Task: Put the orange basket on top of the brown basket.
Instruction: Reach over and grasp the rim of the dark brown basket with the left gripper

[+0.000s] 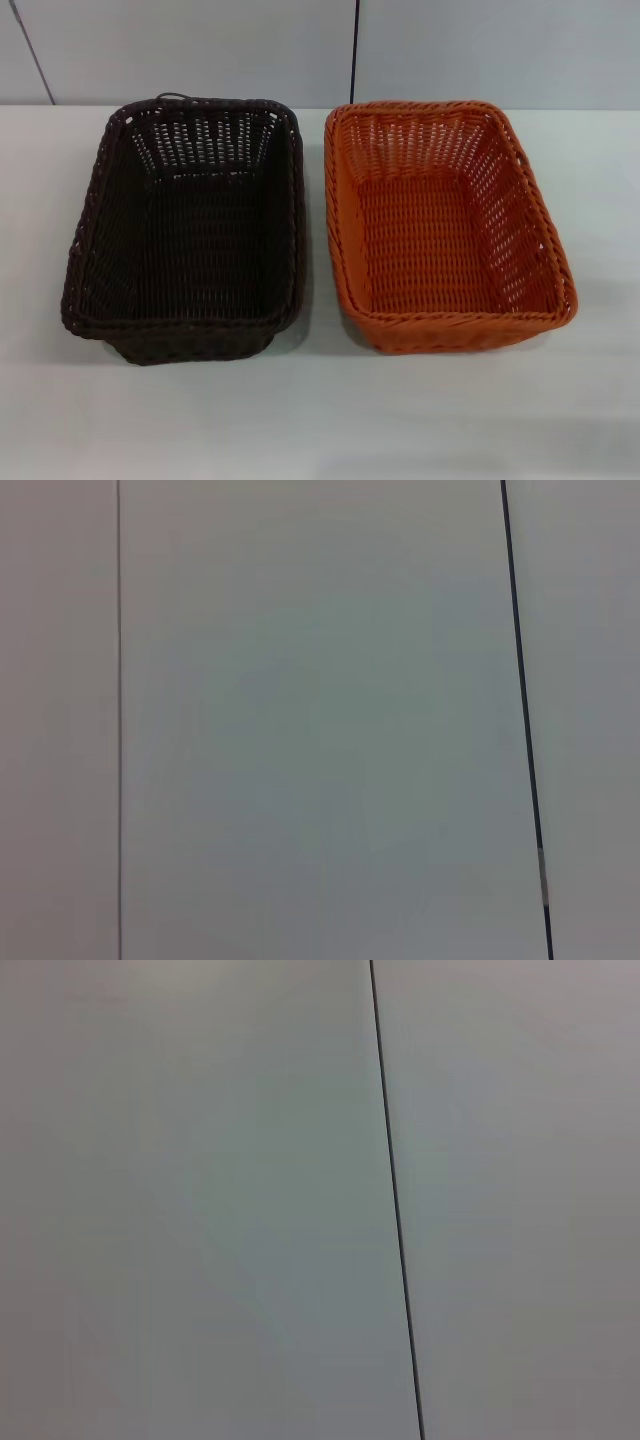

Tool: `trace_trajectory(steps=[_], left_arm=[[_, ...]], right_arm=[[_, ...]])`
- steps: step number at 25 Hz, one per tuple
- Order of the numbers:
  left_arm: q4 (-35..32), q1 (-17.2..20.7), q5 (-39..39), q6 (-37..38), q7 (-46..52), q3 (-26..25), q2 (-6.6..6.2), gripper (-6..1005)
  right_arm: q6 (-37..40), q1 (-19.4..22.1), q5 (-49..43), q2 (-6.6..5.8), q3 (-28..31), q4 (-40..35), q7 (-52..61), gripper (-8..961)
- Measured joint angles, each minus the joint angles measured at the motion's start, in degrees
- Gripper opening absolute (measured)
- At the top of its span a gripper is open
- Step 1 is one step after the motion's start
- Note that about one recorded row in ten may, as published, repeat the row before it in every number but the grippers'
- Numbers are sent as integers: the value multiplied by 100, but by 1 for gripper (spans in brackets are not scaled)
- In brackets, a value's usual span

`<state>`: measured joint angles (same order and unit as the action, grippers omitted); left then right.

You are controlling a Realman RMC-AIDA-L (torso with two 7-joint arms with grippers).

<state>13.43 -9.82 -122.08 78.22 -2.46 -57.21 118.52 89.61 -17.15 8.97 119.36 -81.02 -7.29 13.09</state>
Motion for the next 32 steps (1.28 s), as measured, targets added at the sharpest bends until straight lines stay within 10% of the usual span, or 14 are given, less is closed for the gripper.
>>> trace_trajectory(steps=[32], left_arm=[[208, -93, 1, 117, -351, 483, -13, 836]], right_arm=[[118, 83, -10, 4, -137, 0, 1, 785]])
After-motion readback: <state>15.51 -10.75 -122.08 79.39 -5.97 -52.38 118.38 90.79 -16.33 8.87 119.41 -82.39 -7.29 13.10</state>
